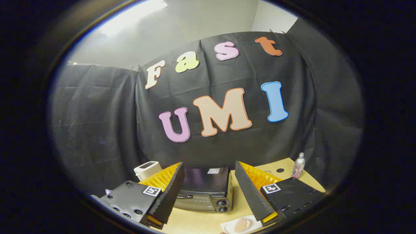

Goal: Open the toaster oven, put the food inside, and close the toaster oven door.

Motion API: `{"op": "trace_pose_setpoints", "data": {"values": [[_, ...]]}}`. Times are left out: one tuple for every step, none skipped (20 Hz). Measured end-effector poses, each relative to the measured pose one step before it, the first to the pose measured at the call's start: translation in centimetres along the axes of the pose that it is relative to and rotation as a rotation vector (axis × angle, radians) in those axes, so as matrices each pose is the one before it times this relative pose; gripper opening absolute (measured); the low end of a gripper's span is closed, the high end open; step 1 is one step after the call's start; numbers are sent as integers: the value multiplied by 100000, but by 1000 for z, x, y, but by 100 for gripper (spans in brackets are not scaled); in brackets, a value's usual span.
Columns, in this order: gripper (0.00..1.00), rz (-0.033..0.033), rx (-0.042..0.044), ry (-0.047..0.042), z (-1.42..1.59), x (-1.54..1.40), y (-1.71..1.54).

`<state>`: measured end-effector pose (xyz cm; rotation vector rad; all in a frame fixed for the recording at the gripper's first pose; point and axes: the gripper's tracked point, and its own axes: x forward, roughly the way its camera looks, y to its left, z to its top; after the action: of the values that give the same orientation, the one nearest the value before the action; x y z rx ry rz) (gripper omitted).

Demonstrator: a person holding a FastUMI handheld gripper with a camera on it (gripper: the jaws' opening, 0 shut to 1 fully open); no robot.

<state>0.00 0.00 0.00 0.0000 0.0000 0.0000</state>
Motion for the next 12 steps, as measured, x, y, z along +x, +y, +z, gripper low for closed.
{"op": "trace_pose_setpoints", "data": {"values": [[97,26,233,69,-133,130,63],[97,234,292,238,-239,124,105],[97,295,213,358,-268,254,66],[97,135,217,289,-334,244,116],[97,-207,423,53,-190,232,49],[97,-450,404,-324,-135,166,66],[97,-225,-7,-555,-184,100,120],[97,-172,-439,-344,-155,111,144],[97,-53,-694,-60,-279,137,193],[97,407,-827,91,-226,134,316],[97,480,-829,218,-254,31,427],[97,422,-688,478,-212,159,273]]}}
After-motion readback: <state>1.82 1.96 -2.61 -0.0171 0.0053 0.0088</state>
